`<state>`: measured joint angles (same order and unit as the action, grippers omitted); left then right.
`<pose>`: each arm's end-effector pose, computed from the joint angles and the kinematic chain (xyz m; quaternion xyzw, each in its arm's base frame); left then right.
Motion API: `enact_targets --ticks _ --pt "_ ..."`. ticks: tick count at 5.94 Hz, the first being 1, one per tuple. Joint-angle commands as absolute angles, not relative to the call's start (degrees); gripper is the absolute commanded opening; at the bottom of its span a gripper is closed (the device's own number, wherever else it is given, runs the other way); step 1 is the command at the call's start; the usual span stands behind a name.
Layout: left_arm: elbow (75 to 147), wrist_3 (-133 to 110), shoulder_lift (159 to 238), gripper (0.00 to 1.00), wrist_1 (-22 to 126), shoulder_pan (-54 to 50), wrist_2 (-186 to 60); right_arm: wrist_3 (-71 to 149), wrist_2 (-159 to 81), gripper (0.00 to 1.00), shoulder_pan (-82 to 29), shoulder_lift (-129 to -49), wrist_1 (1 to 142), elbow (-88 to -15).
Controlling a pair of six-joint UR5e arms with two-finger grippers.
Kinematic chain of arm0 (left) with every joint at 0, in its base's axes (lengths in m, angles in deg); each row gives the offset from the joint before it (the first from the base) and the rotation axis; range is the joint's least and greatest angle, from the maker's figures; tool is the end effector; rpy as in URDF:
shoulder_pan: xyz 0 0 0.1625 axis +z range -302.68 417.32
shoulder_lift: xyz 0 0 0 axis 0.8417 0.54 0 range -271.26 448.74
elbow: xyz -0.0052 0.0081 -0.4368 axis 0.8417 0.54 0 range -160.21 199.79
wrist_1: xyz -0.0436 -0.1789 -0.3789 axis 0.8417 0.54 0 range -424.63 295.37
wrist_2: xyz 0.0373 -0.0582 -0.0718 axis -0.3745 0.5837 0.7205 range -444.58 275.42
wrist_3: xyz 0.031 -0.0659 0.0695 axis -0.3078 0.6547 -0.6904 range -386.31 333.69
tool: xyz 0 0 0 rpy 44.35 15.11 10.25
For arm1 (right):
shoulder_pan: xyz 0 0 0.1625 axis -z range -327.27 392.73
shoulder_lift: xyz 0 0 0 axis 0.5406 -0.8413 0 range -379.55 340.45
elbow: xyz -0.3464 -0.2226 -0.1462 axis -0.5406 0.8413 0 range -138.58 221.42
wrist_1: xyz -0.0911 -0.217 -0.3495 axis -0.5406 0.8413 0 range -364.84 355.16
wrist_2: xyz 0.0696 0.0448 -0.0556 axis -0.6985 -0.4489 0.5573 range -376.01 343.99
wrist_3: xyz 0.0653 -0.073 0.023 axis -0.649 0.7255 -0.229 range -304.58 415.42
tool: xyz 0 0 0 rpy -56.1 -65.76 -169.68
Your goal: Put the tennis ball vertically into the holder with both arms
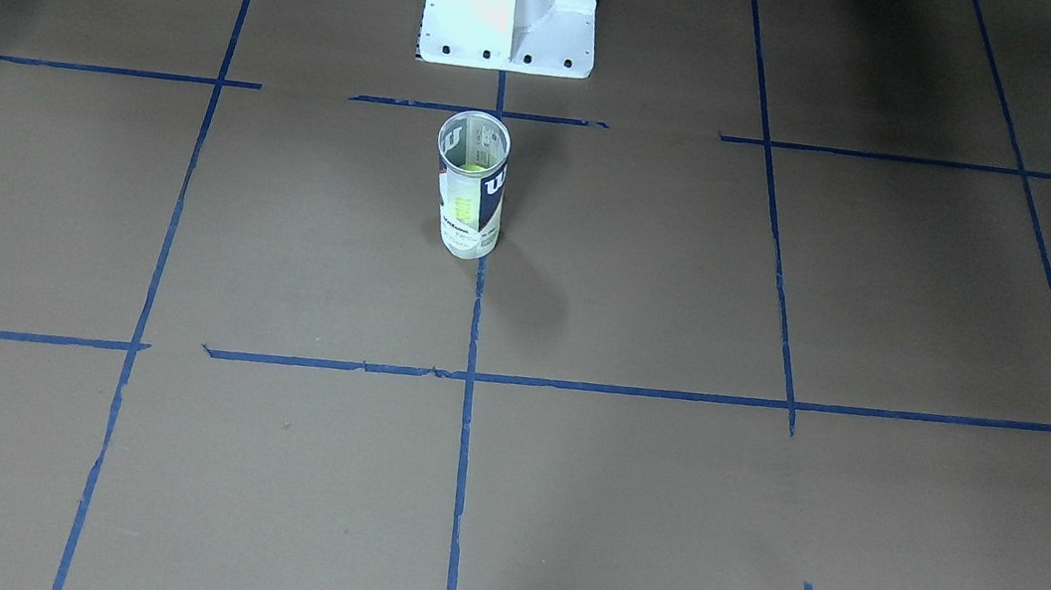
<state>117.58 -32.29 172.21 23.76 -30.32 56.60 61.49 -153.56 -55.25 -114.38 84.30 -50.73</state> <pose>-0.0363 -0.4510 0.6515 0.0108 0.4318 0.0642 0.8996 0.0427 -0.4618 0.6876 -0.0003 -0.4033 -0.0582 0.9132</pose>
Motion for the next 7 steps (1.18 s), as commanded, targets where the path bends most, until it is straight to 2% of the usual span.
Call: enact_targets --ticks 1,7 --pt "117.8 -32.4 172.9 1.0 24.1 -30.5 48.7 61.3 -152.9 1.0 -55.3 -114.2 84.2 -50.7" --pt "117.9 -32.4 173.7 1.0 24.4 -30.5 49.0 61.1 -152.1 1.0 -54.9 -114.0 84.3 -50.1"
